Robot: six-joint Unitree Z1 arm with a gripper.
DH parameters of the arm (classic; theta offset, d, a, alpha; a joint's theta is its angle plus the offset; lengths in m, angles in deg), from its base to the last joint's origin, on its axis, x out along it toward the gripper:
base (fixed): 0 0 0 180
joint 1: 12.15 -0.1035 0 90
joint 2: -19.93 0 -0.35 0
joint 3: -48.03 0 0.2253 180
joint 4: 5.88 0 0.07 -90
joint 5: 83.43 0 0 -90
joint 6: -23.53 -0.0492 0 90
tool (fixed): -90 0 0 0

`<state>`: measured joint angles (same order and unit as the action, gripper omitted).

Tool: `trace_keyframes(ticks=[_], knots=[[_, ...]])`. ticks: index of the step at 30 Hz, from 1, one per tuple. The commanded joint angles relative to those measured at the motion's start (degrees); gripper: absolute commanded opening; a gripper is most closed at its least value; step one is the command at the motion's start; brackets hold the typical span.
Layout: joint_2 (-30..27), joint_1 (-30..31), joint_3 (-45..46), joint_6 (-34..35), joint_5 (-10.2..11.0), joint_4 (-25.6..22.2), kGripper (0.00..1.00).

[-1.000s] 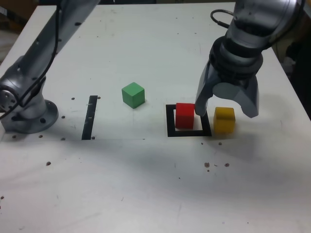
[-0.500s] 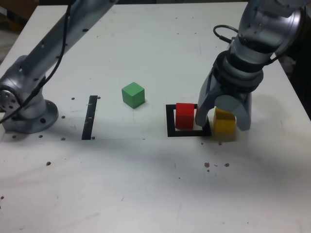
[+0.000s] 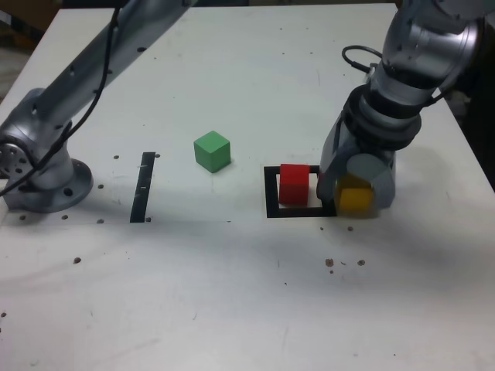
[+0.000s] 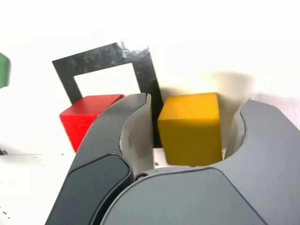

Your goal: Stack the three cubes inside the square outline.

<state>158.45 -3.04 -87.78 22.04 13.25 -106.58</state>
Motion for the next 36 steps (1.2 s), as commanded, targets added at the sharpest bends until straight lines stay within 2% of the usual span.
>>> trace_keyframes(ticks=[1,5,11,16,20,25,31,36], knots=[[0.67,-0.26,-0.24,-0.25,-0.28,0.38,0.63],[0.88,-0.52,-0.39,-0.49,-0.18,0.59,0.58],[0.64,-0.58,-0.60,-0.53,0.03,0.76,0.39],[-0.44,-0.58,-1.01,-0.53,-1.15,0.46,0.35],[-3.09,-0.36,-1.05,-0.47,-1.35,-0.51,0.29],[-8.55,0.80,-1.10,-0.51,0.02,-1.62,0.19],[-14.37,1.85,-0.10,-0.62,1.13,-3.62,0.17],[-17.46,1.57,4.71,1.30,1.21,-4.53,0.17]])
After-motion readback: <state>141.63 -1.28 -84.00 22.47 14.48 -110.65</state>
